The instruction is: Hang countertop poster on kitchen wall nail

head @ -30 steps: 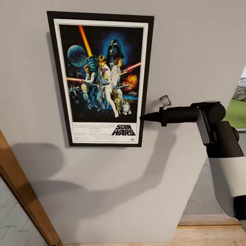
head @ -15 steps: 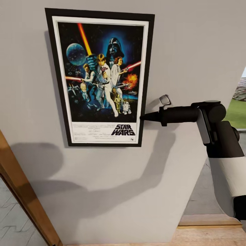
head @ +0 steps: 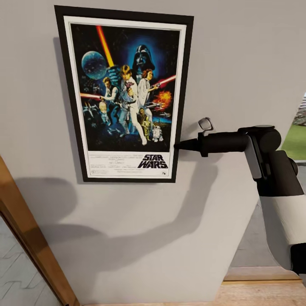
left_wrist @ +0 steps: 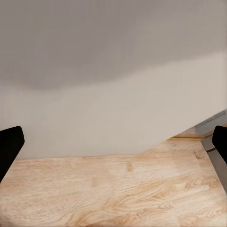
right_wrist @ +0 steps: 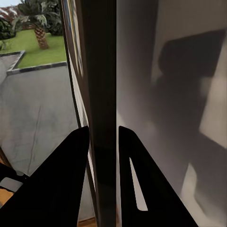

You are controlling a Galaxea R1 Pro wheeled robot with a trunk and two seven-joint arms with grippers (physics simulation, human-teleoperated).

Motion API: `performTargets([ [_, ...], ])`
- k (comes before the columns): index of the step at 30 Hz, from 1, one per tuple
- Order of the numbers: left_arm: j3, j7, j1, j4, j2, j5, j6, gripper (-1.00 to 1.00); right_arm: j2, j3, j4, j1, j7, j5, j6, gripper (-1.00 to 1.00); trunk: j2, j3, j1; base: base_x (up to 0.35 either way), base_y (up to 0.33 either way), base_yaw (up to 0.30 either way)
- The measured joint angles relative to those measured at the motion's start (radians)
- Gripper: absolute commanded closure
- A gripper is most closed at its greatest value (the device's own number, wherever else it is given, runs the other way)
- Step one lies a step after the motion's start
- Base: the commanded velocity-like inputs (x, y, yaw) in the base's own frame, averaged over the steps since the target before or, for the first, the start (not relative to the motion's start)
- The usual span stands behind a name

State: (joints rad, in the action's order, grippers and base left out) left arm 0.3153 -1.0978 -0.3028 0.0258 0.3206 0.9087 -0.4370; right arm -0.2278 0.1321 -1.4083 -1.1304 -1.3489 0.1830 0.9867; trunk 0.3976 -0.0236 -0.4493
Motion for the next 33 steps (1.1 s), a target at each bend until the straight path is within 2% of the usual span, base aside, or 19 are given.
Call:
performTargets([
  [33, 0.0, -0.002, 0.0, 0.0, 0.006, -0.001, 0.0, -1.0, 0.0, 0.0, -0.003, 0.001, 0.0, 0.0, 0.0, 1.0, 0.0, 0.0, 0.0, -0.025, 0.0, 0.0],
])
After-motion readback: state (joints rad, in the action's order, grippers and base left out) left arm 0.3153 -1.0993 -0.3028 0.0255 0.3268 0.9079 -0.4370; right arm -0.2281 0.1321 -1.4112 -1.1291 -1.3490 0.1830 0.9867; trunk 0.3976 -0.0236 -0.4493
